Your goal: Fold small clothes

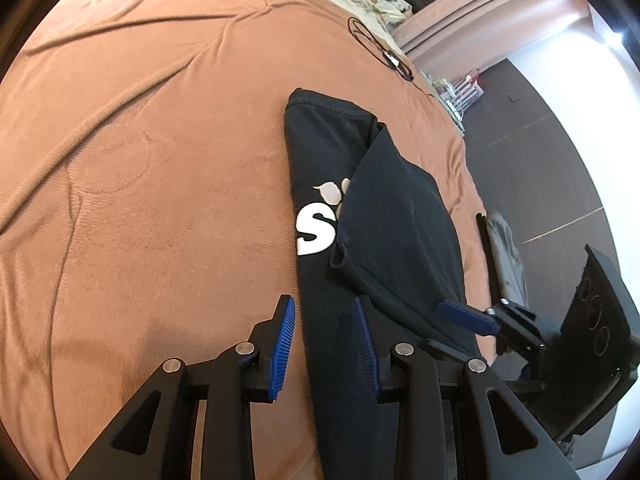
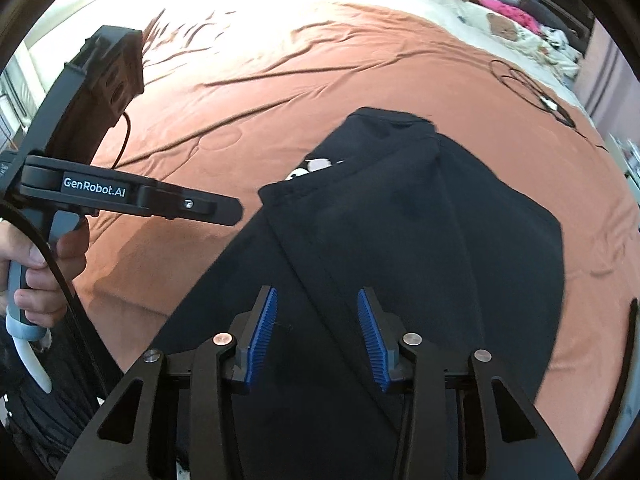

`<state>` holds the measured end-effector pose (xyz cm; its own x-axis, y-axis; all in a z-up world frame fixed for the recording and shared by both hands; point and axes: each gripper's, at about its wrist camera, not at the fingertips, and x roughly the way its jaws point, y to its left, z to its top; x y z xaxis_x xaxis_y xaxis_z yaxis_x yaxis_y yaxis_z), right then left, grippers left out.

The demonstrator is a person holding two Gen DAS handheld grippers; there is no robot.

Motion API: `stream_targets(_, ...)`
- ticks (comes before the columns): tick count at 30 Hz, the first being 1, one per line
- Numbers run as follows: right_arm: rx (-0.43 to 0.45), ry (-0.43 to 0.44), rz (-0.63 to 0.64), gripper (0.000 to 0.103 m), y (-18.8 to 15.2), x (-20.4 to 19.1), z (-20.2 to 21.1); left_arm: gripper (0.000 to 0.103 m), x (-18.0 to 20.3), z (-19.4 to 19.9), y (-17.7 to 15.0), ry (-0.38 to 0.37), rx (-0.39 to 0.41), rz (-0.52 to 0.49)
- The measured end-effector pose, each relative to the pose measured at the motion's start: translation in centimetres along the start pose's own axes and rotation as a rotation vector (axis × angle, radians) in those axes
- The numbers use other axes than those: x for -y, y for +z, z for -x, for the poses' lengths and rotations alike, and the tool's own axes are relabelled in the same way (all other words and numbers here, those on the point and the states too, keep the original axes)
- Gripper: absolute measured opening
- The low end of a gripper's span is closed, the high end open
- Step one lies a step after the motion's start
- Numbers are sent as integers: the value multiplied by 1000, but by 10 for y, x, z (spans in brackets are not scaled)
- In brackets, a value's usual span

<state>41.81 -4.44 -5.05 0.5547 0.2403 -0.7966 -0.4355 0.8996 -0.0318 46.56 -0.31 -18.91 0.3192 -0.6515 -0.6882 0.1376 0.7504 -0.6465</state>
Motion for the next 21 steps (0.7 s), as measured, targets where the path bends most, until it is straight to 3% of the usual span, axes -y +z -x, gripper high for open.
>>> stream_targets(6,-43,-16,28,37,18,-5,-34,29,-12,-7,5,-17,-27,35)
stream_targets(12,-50,-54,42,4,29,-6,-56,29,-14,-10,9,-34,-44,54)
stream_targets(21,-18,-64,37,0,38,2,-33,29,1,-10,14,-48,-30,32)
